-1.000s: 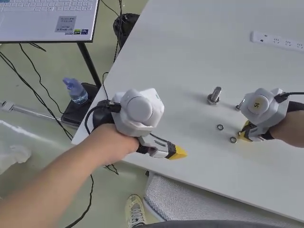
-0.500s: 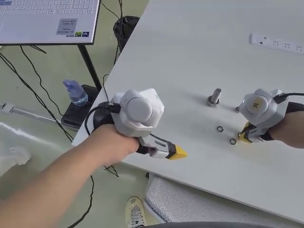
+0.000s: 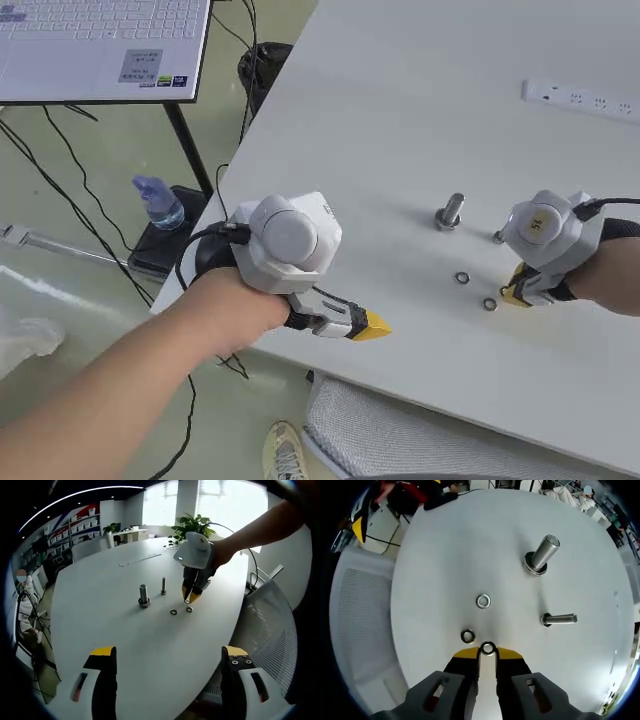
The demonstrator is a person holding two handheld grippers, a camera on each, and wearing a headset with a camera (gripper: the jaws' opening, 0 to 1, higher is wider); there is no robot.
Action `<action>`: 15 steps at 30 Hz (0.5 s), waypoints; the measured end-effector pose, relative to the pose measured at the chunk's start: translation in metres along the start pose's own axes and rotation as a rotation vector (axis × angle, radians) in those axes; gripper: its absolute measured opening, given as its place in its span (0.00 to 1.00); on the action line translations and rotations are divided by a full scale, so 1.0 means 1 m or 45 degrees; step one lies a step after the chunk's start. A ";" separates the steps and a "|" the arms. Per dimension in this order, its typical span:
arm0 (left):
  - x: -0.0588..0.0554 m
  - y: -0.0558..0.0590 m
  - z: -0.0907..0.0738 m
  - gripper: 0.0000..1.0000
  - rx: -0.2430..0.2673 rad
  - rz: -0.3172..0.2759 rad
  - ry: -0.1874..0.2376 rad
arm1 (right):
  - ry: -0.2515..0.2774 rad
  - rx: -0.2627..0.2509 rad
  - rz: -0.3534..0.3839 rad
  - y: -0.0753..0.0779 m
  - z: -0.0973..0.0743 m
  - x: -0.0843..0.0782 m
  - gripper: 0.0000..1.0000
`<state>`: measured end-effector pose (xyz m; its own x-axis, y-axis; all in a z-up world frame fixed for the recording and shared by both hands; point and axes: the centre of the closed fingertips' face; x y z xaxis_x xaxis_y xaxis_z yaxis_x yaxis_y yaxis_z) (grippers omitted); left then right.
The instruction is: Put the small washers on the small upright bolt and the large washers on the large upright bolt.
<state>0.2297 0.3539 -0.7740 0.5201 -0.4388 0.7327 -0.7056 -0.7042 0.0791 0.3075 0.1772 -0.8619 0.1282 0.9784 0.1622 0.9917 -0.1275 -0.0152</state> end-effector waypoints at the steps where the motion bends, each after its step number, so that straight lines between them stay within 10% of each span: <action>1: 0.001 0.000 0.000 0.86 0.001 -0.001 0.001 | 0.001 0.001 0.002 0.000 -0.001 0.000 0.12; 15: 0.002 -0.005 -0.001 0.89 0.020 -0.013 0.010 | 0.065 0.019 0.070 0.003 -0.015 0.007 0.12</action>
<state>0.2336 0.3567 -0.7720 0.5232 -0.4271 0.7375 -0.6927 -0.7173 0.0759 0.3117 0.1812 -0.8461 0.1821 0.9605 0.2105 0.9833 -0.1778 -0.0396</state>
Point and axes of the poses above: the centre of the closed fingertips' face, and the gripper's own axes: z roughly forward along the fingers, y roughly to its right, x roughly out of its top, and after that the axes turned 1 degree about -y, right-handed
